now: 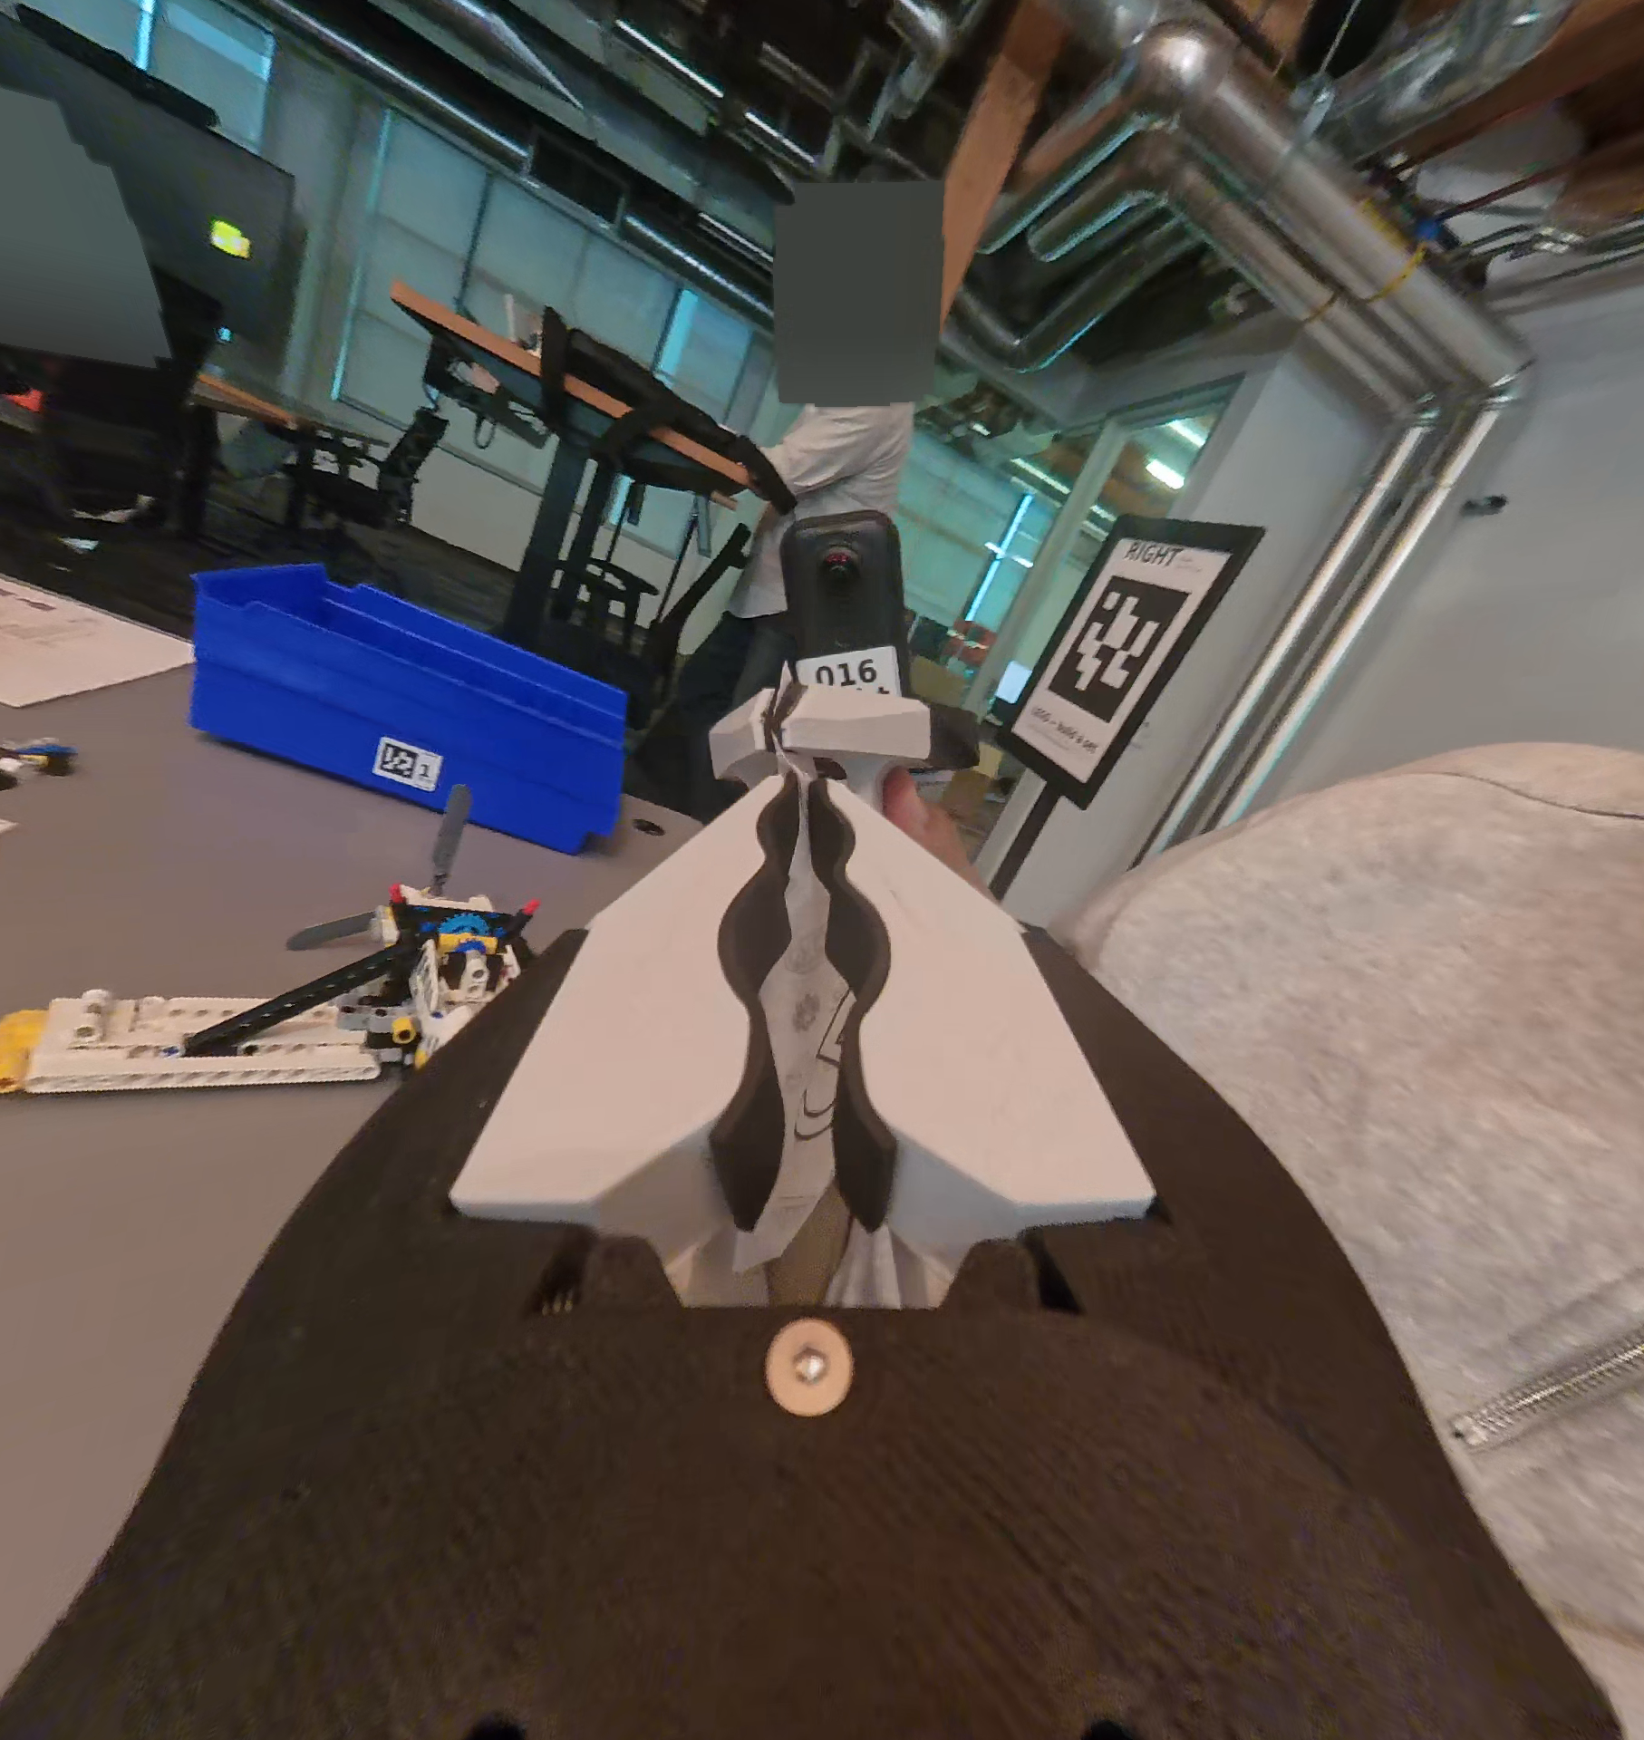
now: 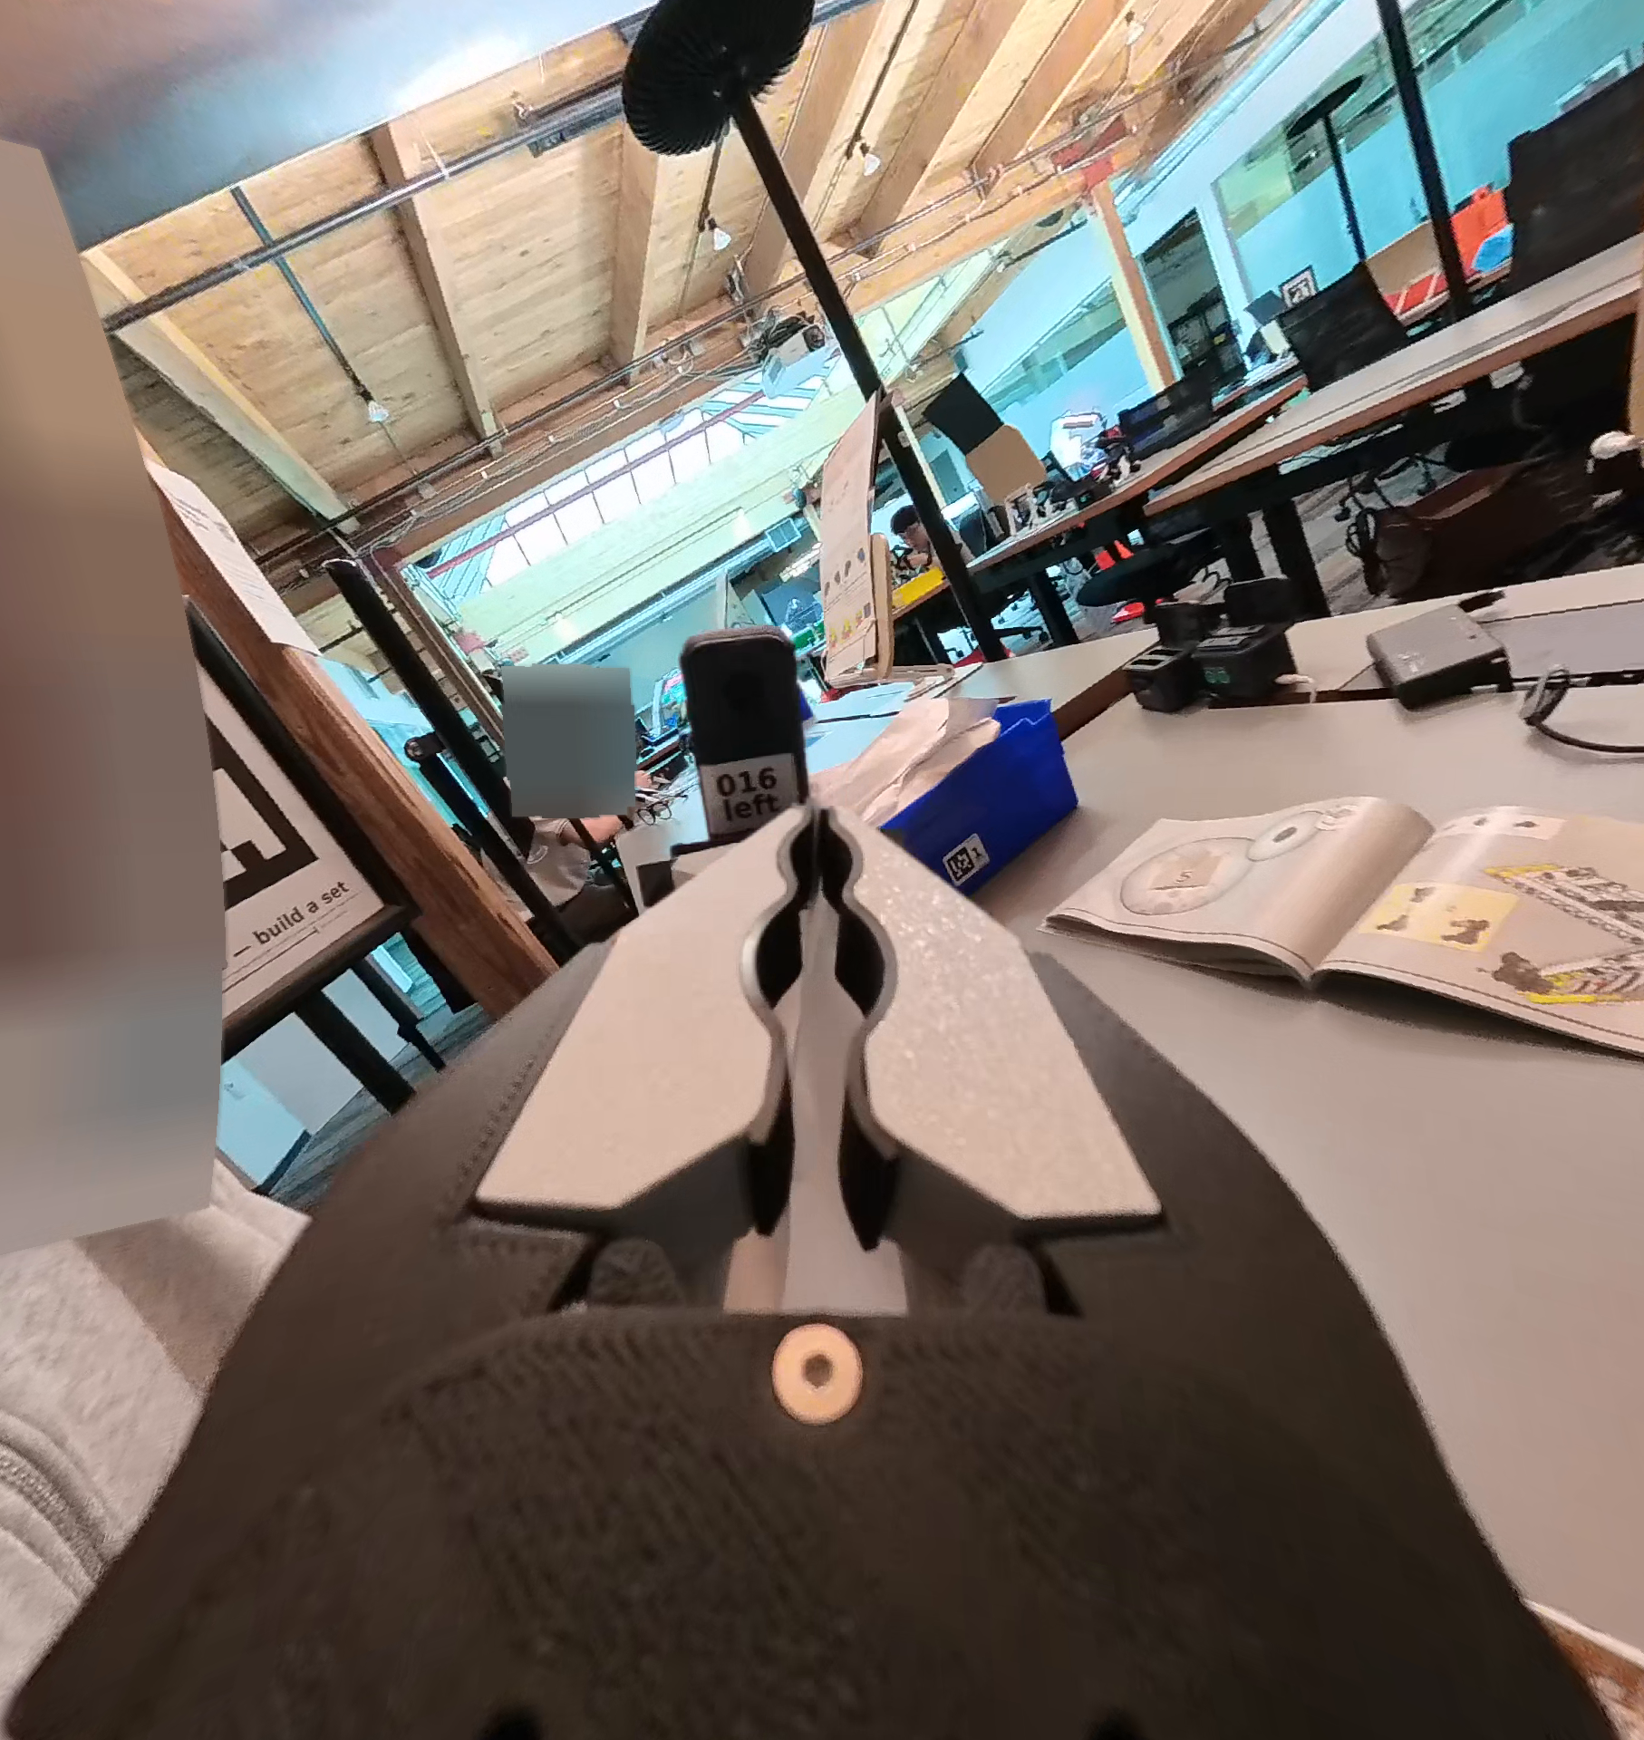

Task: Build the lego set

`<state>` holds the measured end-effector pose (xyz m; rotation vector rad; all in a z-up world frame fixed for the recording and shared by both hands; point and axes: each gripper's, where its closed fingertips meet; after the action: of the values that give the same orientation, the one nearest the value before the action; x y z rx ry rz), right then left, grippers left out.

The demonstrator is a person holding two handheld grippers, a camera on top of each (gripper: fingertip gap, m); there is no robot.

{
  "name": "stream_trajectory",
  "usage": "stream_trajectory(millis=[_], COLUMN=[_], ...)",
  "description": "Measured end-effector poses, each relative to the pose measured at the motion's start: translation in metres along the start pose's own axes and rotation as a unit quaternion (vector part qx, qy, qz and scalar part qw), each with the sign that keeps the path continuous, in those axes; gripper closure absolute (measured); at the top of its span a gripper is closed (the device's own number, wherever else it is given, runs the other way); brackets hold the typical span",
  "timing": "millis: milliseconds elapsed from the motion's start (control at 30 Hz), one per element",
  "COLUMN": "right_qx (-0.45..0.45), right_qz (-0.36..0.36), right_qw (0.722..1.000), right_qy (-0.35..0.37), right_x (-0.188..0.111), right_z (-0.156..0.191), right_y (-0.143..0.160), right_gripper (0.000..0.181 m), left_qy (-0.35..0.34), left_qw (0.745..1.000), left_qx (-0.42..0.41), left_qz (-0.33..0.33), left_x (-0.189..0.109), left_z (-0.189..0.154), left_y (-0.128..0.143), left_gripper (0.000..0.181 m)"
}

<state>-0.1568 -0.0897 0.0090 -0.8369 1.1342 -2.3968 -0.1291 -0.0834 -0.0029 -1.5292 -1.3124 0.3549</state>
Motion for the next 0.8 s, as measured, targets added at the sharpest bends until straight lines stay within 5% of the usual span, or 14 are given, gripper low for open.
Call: stream_trajectory(millis=[567,800], right_qx=[0.033,0.033], right_qz=[-0.022,-0.015], right_qw=[0.999,0.999], right_qy=[0.020,-0.009], right_x=[0.000,-0.003], right_z=[-0.013,-0.004], right_y=[0.001,-0.012], right_gripper=[0.181,0.175], left_qy=[-0.101,-0.066], left_qw=[0.980,0.987], left_qx=[0.166,0.135], left_qz=[0.037,0.050], left_x=[0.001,-0.016], left_z=[0.017,0.010], left_y=[0.005,0.000], left_gripper=[0.180,0.181])
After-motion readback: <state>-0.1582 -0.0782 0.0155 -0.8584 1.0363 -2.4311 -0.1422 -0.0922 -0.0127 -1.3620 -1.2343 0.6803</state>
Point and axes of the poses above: each gripper's, where its closed fingertips meet, x out along the fingers, y out of its underside, z = x × y across the jaws, and after that the axes turned 11 degrees about -z, right-handed
